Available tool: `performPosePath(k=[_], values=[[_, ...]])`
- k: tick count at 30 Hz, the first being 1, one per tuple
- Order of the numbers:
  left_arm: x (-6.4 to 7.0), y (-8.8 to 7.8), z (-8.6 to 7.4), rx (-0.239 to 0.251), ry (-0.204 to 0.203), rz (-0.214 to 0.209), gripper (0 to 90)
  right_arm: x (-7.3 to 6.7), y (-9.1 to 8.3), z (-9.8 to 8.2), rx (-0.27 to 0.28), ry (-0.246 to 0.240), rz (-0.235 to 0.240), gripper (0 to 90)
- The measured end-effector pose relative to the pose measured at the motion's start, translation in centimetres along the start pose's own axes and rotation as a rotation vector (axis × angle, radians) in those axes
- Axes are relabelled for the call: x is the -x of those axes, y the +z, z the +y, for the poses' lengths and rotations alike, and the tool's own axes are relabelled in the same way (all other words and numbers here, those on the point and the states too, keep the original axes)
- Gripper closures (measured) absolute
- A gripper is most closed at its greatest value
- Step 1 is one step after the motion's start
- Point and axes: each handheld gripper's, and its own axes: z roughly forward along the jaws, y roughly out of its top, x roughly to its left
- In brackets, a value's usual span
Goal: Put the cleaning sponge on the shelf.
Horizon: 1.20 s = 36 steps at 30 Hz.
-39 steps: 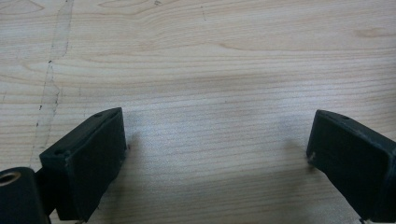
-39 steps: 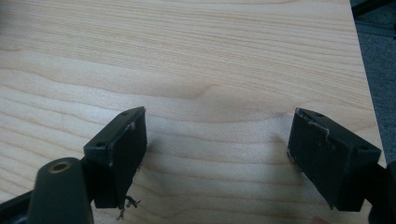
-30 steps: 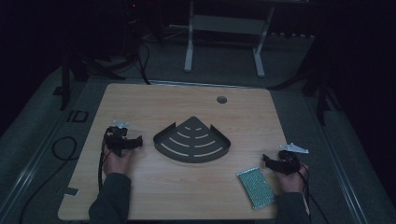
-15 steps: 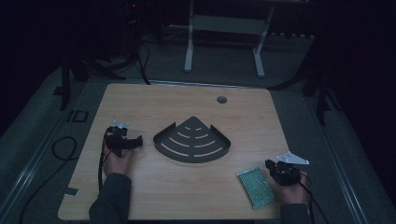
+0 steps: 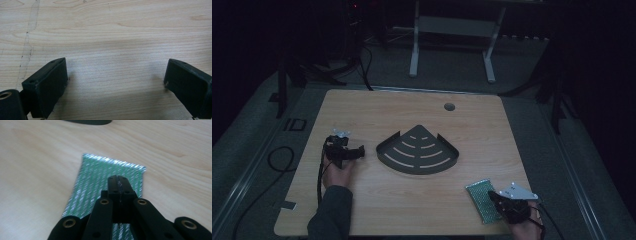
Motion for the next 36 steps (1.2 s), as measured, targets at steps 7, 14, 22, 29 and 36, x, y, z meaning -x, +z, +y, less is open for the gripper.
performPosePath(k=[7,14,22,29,36], values=[[0.0,0.0,0.0,0.001,-0.001,0.001,5.4,-1.2,0.5,-0.7,-0.069,-0.042,0.000,89.9],[0.0,0.0,0.0,0.000,-0.001,0.001,5.4,-0.2,1.7,-0.3,-0.049,-0.037,-0.002,89.9],[0.0,0.0,0.0,0.000,-0.001,0.001,5.4,1.3,3.3,1.1,-0.047,-0.081,0.039,89.9],[0.0,0.0,0.0,0.000,-0.001,0.001,5.4,2.4,4.7,2.4,-0.057,-0.137,0.067,89.9],[0.0,0.0,0.0,0.000,-0.001,0.001,5.4,2.9,5.0,3.4,-0.082,-0.137,0.093,84.5]])
